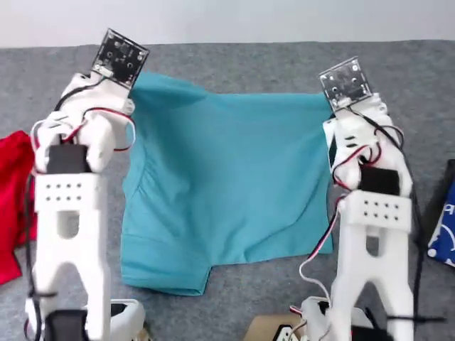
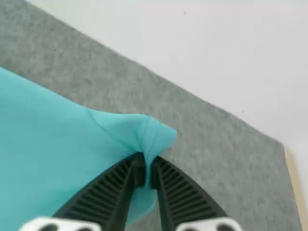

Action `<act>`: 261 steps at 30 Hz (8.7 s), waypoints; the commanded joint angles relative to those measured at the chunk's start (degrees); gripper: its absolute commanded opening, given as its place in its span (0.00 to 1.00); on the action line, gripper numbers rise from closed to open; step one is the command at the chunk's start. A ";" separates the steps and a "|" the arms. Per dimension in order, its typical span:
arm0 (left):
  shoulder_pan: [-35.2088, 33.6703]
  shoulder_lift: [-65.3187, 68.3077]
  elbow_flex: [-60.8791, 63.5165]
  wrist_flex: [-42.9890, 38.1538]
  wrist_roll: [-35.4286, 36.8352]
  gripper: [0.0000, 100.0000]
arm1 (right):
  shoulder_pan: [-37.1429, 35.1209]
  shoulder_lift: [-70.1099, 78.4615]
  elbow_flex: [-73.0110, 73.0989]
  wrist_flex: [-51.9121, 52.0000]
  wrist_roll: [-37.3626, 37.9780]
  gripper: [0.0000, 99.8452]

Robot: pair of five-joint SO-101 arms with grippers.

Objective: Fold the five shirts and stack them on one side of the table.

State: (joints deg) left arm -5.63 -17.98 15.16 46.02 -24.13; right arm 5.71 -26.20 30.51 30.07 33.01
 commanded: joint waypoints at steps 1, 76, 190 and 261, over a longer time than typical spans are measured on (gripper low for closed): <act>-0.26 4.22 -0.92 -5.71 -0.18 0.00 | 0.04 4.44 -2.73 -6.20 -0.35 0.01; 3.25 -14.07 20.00 54.59 -34.02 0.00 | 0.84 28.26 -40.53 72.48 14.86 0.01; 3.16 -16.09 15.34 34.99 -0.97 0.00 | -7.16 36.70 -30.33 72.40 -3.34 0.01; -23.47 -16.00 4.70 48.26 18.73 0.00 | -4.88 50.33 -41.05 49.71 -43.69 0.01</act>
State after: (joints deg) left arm -28.84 -32.40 21.76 93.85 -5.58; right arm 0.44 29.36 -9.14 80.35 -10.42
